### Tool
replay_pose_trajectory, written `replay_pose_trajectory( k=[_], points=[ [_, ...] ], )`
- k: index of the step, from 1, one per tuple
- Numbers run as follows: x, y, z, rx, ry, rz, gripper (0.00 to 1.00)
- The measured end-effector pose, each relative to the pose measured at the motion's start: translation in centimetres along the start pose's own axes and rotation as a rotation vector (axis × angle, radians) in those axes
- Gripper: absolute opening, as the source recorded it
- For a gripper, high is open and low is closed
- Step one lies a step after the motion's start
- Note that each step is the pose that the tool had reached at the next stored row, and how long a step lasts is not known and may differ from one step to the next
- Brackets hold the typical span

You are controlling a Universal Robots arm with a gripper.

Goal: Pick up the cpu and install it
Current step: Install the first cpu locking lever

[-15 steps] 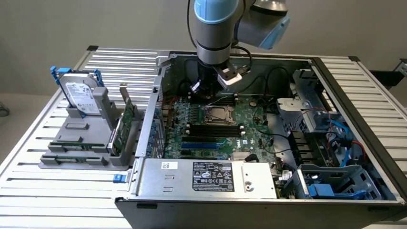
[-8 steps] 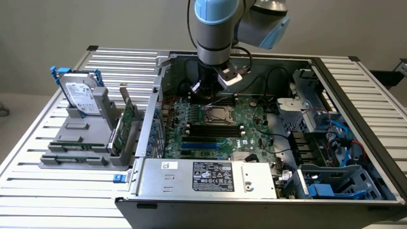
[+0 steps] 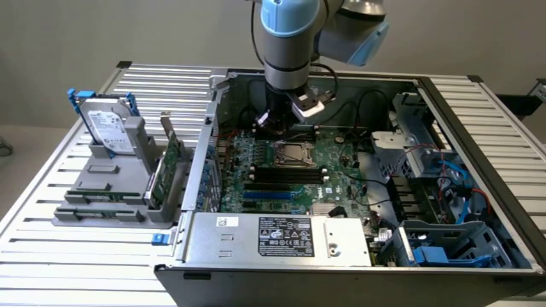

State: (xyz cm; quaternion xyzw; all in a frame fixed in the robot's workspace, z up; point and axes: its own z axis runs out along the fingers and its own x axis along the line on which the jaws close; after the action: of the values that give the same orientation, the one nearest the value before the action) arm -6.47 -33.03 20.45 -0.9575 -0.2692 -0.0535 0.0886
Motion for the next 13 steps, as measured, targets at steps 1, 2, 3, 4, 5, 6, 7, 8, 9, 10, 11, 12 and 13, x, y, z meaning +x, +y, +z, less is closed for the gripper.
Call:
replay_pose_trajectory(
  k=[1, 2, 3, 4, 5, 6, 7, 8, 9, 10, 11, 12, 13],
  points=[
    [-0.01, 0.01, 0.06, 0.0000, 0.0002, 0.000, 0.11],
    [-0.01, 0.01, 0.11, -0.0001, 0.0003, 0.000, 0.11],
    [-0.02, 0.02, 0.16, -0.0001, 0.0004, 0.000, 0.11],
    [-0.02, 0.02, 0.17, -0.0002, 0.0001, 0.000, 0.11],
    [-0.02, 0.02, 0.19, -0.0002, 0.0001, 0.000, 0.11],
    [-0.02, 0.01, 0.21, -0.0002, 0.0001, 0.000, 0.11],
    [-0.01, 0.01, 0.22, -0.0002, 0.0002, 0.000, 0.11],
    [-0.01, 0.00, 0.24, -0.0001, 0.0003, 0.000, 0.11],
    [0.00, 0.00, 0.26, -0.0001, 0.0004, 0.000, 0.11],
    [0.00, -0.01, 0.27, -0.0001, 0.0004, 0.000, 0.11],
    [0.02, -0.03, 0.28, -0.0001, 0.0004, 0.000, 0.11],
    [0.03, -0.05, 0.29, -0.0001, 0.0004, 0.000, 0.11],
    [0.05, -0.07, 0.31, -0.0001, 0.0004, 0.000, 0.11]
  ],
)
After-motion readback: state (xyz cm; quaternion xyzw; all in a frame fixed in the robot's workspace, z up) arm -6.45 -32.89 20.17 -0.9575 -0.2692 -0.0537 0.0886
